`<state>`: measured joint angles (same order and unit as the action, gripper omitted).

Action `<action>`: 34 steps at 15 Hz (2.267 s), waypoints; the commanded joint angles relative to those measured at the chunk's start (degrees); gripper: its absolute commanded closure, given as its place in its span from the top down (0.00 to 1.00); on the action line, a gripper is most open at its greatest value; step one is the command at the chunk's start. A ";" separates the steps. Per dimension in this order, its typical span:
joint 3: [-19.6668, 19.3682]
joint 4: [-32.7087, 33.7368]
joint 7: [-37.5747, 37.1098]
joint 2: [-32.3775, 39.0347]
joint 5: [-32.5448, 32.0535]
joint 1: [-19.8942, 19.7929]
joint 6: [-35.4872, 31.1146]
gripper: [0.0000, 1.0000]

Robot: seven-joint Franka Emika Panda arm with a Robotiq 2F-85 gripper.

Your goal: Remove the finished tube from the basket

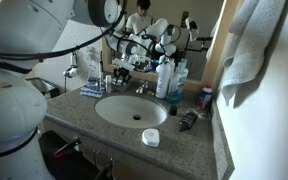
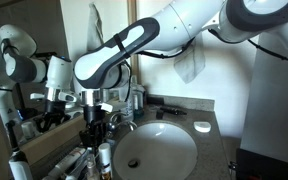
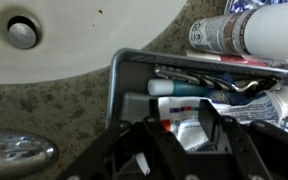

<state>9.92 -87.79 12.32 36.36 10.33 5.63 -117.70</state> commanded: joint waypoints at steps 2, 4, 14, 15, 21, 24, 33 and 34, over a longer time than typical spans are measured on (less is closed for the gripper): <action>-0.06 -1.89 -1.99 -1.84 0.89 -0.58 0.02 0.07; -0.09 -2.18 -2.25 -1.98 1.14 -0.74 -0.66 0.01; 0.81 -4.92 -1.06 -5.11 8.96 -4.03 -5.44 0.00; 0.80 -5.44 -0.87 -5.83 9.75 -4.44 -5.61 0.00; 0.73 -10.28 0.96 -11.25 13.91 -6.70 -5.24 0.00; 0.94 -14.33 3.37 -14.88 18.28 -8.25 -5.67 0.00; -1.25 -26.78 19.58 -25.88 42.58 -11.28 -6.98 0.00; -1.90 -27.81 21.58 -26.77 45.36 -11.23 -6.58 0.00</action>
<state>9.03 -110.01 28.53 14.50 48.24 -5.27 -123.17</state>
